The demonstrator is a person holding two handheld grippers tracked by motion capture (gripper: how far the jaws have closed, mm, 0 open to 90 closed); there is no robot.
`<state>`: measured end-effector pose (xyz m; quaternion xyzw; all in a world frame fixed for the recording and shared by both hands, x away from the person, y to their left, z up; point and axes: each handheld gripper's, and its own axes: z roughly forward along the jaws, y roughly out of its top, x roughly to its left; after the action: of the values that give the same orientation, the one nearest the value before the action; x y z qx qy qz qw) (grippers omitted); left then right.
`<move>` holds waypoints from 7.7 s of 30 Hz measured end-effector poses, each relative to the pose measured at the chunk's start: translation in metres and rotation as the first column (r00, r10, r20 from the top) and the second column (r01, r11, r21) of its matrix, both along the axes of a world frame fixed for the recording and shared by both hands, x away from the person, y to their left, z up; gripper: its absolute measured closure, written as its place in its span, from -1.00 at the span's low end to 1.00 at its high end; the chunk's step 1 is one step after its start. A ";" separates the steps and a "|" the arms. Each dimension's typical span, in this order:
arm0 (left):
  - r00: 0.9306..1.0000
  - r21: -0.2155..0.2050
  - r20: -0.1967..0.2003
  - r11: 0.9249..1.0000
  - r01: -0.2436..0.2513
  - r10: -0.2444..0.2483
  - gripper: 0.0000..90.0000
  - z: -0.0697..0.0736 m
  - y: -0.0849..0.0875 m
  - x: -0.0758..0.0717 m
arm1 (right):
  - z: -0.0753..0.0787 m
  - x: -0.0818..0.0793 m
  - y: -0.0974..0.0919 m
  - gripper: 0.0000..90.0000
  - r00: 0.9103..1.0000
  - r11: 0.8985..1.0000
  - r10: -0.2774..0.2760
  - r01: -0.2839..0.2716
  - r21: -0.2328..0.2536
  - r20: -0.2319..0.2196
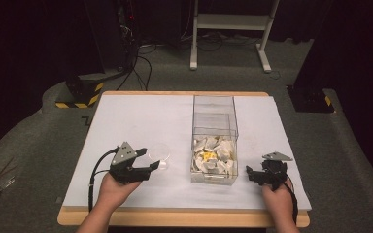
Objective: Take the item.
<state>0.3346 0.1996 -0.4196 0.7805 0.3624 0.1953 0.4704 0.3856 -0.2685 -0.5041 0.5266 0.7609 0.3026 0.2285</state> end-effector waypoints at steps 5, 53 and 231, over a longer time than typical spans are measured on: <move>1.000 0.001 -0.001 1.000 0.010 -0.010 -0.29 0.002 -0.003 0.002 | 0.000 0.000 0.000 -0.81 1.000 1.000 0.003 -0.003 -0.002 0.002; 0.981 -0.010 -0.016 0.981 0.194 -0.194 -0.19 0.011 -0.087 0.025 | 0.000 0.000 0.000 -0.81 1.000 1.000 0.004 -0.004 -0.001 0.003; 0.950 -0.152 0.069 0.938 0.312 -0.305 1.00 0.008 -0.115 0.037 | 0.000 -0.001 0.000 -0.79 1.000 1.000 0.006 -0.006 -0.001 0.007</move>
<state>0.3716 0.0844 -0.4120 0.7826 0.2396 0.1065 0.5646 0.3848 -0.2684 -0.5041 0.5230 0.7619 0.3046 0.2305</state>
